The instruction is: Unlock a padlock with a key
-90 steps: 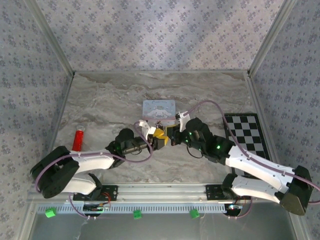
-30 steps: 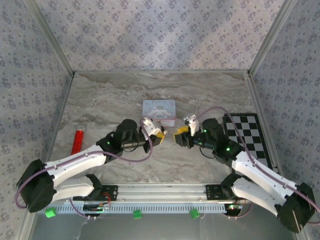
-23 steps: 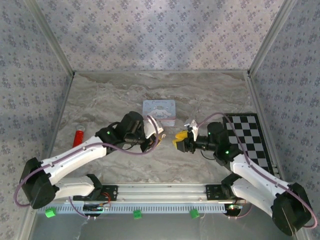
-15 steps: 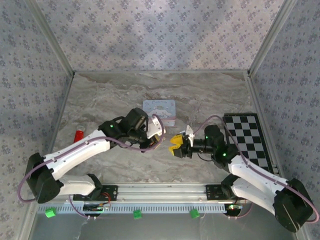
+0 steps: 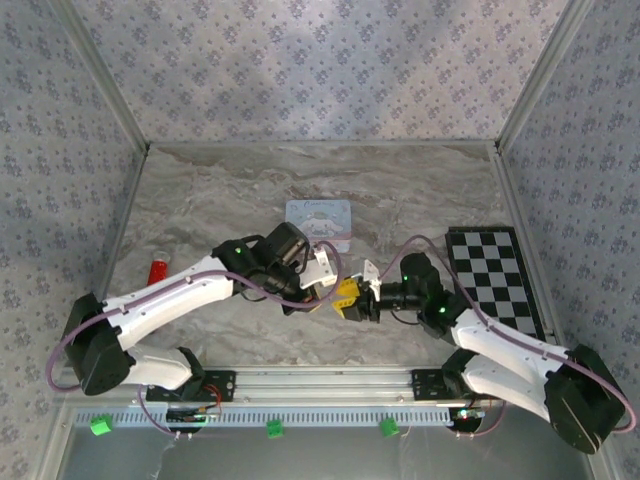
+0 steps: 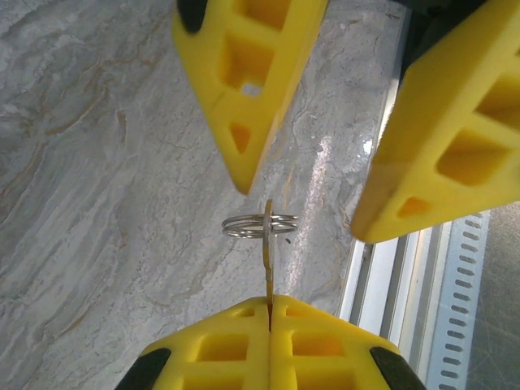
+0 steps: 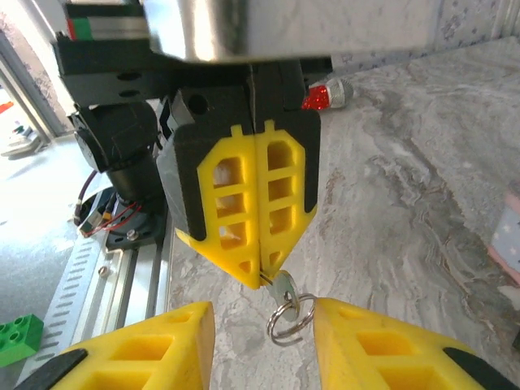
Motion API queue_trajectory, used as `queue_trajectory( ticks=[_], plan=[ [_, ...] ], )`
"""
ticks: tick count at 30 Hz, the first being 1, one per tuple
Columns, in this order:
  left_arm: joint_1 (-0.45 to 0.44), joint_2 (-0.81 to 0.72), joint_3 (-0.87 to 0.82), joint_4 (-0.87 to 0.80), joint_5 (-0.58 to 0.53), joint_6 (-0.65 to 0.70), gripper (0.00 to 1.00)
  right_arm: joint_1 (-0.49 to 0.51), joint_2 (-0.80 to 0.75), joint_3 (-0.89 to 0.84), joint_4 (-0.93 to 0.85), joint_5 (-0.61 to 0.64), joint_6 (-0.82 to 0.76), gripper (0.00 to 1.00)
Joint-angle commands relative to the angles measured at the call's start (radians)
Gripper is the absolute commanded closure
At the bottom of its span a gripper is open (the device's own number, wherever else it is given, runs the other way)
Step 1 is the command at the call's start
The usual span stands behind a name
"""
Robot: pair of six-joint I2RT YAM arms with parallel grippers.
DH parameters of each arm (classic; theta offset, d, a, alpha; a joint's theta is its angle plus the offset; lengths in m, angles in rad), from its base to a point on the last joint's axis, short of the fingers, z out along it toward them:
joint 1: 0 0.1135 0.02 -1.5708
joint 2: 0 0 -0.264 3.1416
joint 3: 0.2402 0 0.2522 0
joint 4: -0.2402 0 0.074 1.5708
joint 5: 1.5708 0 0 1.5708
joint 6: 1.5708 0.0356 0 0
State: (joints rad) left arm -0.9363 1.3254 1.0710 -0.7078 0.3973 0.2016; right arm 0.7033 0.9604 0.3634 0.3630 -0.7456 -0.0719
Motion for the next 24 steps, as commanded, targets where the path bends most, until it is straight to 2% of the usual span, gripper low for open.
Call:
queue_trajectory(
  ticks=[1,14,24],
  plan=[
    [-0.009,0.009,0.046,-0.030,0.032,0.028,1.00,0.007,0.016,0.039,-0.022,-0.031,-0.030,0.65],
    [-0.016,0.019,0.038,-0.033,0.052,0.041,1.00,0.019,0.043,0.053,-0.030,-0.005,-0.040,0.73],
    [-0.017,0.026,0.035,-0.033,0.054,0.047,1.00,0.013,0.043,0.057,-0.048,-0.015,-0.045,0.87]
  ],
)
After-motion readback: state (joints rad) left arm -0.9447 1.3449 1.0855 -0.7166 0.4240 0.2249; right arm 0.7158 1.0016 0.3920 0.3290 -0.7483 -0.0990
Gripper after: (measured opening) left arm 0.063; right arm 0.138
